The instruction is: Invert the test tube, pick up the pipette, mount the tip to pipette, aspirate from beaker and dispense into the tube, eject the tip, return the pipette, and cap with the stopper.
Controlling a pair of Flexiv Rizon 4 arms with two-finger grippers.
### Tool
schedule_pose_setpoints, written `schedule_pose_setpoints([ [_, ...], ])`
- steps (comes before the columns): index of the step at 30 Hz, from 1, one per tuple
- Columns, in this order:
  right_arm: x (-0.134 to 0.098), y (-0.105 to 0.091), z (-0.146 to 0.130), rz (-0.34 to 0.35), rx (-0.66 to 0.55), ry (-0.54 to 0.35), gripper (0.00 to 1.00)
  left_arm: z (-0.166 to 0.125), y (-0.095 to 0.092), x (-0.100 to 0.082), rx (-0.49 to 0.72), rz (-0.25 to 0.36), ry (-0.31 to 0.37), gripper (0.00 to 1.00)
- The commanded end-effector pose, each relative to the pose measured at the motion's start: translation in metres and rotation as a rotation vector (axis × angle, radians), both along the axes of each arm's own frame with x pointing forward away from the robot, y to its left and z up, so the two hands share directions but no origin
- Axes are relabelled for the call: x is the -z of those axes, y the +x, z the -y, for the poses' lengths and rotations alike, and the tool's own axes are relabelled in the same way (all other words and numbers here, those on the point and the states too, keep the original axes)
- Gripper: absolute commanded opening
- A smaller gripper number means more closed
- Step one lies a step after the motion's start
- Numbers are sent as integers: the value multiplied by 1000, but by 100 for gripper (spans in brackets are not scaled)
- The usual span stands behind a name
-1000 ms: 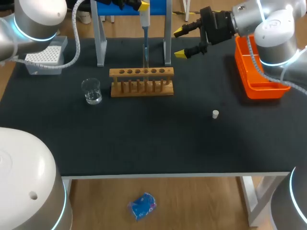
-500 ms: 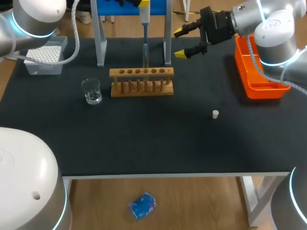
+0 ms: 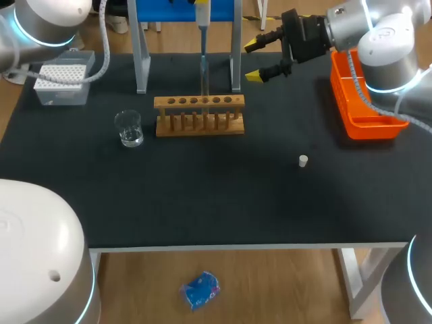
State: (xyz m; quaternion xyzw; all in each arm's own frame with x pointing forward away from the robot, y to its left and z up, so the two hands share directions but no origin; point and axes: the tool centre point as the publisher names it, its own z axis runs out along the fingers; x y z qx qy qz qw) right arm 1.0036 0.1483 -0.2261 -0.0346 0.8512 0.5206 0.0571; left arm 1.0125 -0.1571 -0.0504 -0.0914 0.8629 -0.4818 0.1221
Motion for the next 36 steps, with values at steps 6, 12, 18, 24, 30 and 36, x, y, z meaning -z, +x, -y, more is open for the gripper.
schedule_pose_setpoints([
  [6, 0, 0, 0, 1, -1, 1, 100, 0, -2, -12, 0, 5, 20, 0],
  [12, 0, 0, 0, 1, -1, 1, 100, 4, -4, -19, 5, 18, 30, 0],
  [18, 0, 0, 0, 1, -1, 1, 100, 6, -7, -26, 7, 25, 42, 0],
  [24, 0, 0, 0, 1, -1, 1, 100, 8, -9, -33, 8, 31, 50, 0],
  [30, 0, 0, 0, 1, -1, 1, 100, 10, -13, -42, 10, 44, 58, 0],
  [36, 0, 0, 0, 1, -1, 1, 100, 10, -16, -54, 7, 61, 67, 0],
])
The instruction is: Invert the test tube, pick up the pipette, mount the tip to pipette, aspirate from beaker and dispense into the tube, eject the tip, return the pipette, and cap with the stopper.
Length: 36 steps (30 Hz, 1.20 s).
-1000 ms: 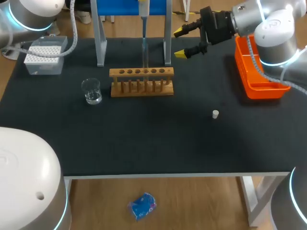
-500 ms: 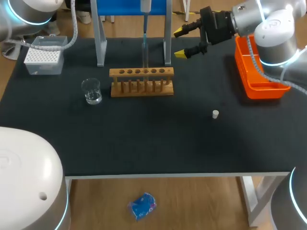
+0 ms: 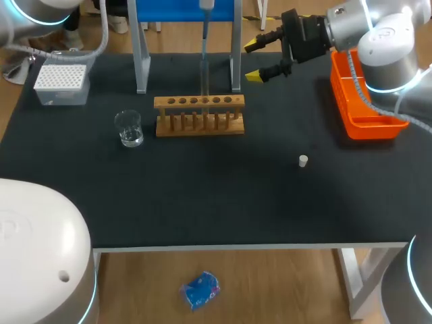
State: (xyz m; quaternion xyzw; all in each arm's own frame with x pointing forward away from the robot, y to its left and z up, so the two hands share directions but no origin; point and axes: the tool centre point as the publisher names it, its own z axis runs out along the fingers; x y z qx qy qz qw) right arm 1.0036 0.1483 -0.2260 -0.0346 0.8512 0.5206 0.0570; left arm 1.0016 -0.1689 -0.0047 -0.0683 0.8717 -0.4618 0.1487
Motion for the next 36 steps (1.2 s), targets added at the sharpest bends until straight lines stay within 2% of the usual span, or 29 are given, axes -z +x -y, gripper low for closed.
schedule_pose_setpoints([
  [1, 0, 0, 0, 1, -1, 1, 100, -2, -6, -10, -4, 0, 15, 0],
  [9, 0, 0, 0, 1, -1, 1, 100, -11, -20, -28, -20, 14, 61, 0],
  [13, 0, 0, 0, 1, -1, 1, 100, -24, -30, -28, -54, 9, 76, 0],
  [19, 0, 0, 0, 1, -1, 1, 100, -50, -52, -19, -116, -10, 78, 0],
  [23, 0, 0, 0, 1, -1, 1, 100, -56, -67, -11, -131, -18, 70, 0],
  [30, 0, 0, 0, 1, -1, 1, 100, -54, -98, 9, -138, -37, 29, 0],
  [36, 0, 0, 0, 1, -1, 1, 100, -40, -129, 29, -97, -76, 15, 0],
])
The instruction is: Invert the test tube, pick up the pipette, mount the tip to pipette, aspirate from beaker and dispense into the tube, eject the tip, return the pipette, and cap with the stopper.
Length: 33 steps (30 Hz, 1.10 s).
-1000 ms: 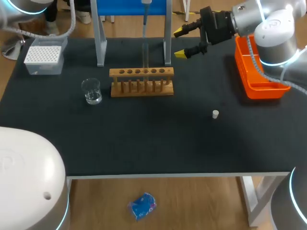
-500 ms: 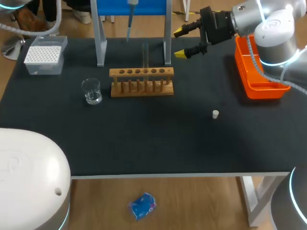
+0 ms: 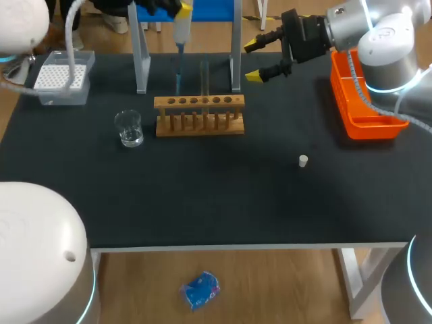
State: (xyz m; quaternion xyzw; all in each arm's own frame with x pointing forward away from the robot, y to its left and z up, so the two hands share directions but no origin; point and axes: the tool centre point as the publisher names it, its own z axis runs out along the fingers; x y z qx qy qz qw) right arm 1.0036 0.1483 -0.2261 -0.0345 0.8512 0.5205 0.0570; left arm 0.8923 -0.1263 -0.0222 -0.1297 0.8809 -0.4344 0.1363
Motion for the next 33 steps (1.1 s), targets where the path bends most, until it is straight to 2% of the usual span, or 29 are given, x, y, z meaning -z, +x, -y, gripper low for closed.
schedule_pose_setpoints([
  [1, 0, 0, 0, 1, -1, 1, 100, 3, -24, 14, 8, 7, -33, 0],
  [4, 0, 0, 0, 1, -1, 1, 100, 8, -35, 26, 20, -8, -58, 0],
  [10, 0, 0, 0, 1, -1, 1, 100, 16, -53, 45, 26, 10, -133, 0],
  [15, 0, 0, 0, 1, -1, 1, 100, 21, -58, 61, 44, 3, -151, 0],
  [21, 0, 0, 0, 1, -1, 1, 100, 20, -55, 73, 57, 1, -190, 0],
  [25, 0, 0, 0, 1, -1, 1, 100, 26, -51, 78, 85, -5, -195, 0],
  [33, 0, 0, 0, 1, -1, 1, 100, 32, -48, 84, 120, -41, -135, 0],
])
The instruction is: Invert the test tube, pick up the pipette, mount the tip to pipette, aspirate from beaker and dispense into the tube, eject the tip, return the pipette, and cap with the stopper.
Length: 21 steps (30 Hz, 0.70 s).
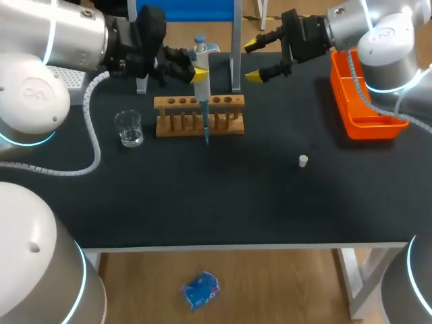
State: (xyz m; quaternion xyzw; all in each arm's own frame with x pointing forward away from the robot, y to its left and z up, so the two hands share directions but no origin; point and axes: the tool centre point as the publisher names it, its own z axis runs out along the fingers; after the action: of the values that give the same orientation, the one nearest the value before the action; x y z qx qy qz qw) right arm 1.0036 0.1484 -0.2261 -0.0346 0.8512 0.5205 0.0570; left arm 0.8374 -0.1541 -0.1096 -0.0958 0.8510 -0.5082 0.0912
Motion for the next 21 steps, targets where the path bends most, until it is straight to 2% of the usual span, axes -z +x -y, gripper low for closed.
schedule_pose_setpoints([
  [1, 0, 0, 1, 1, -1, 1, 100, 5, 7, -3, 12, -18, 24, 0],
  [19, 0, 0, 1, 1, -1, 1, 100, 12, 8, 2, 48, -38, 38, 0],
  [21, -1, -2, 14, -2, 20, 0, 100, 12, 8, 2, 48, -38, 38, 0],
])
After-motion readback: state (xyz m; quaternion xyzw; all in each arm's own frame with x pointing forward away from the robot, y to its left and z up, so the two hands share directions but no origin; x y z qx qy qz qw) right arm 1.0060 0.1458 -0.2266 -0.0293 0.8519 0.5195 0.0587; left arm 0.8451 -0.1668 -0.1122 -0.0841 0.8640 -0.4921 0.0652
